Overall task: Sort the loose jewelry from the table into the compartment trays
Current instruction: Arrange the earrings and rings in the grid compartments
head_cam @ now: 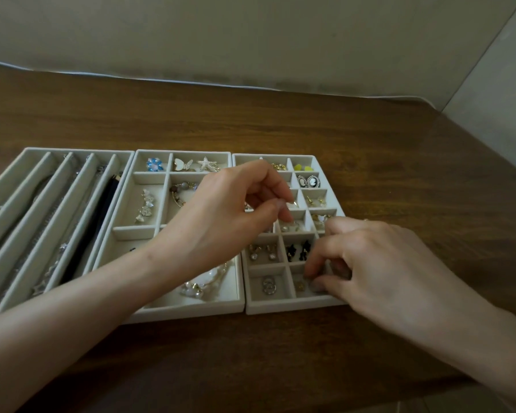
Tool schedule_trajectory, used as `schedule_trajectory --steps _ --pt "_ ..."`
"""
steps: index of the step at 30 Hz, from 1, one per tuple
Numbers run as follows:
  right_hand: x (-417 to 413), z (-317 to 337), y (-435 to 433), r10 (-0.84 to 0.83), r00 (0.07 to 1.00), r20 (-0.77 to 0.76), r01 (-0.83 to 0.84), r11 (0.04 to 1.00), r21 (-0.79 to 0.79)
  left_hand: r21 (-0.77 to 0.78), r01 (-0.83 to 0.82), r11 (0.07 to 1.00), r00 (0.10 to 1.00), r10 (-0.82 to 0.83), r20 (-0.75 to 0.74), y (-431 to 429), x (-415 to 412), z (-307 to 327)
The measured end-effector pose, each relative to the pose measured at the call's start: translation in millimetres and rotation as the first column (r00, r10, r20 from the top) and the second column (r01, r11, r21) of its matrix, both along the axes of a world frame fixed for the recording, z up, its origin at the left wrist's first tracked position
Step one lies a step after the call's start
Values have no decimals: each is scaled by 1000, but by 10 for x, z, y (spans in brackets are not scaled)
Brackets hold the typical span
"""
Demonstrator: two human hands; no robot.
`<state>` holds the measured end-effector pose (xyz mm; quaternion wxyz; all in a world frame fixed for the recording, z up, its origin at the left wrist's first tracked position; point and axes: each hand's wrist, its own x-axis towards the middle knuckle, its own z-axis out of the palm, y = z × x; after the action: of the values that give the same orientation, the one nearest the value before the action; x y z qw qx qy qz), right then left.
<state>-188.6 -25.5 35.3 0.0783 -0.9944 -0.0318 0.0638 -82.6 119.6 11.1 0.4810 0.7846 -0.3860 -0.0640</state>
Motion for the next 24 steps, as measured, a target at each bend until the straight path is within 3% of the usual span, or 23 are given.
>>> schedule_trajectory --steps 6,15,24 --pt "23 101 -57 1 991 136 -35 968 247 -34 -33 999 999 33 -1 15 33 30" --pt "83 -71 190 115 990 87 -126 983 134 -3 -82 997 997 82 -14 36 83 34" --pt "121 -79 203 115 993 24 -118 969 216 17 -86 996 996 86 -1 43 96 29"
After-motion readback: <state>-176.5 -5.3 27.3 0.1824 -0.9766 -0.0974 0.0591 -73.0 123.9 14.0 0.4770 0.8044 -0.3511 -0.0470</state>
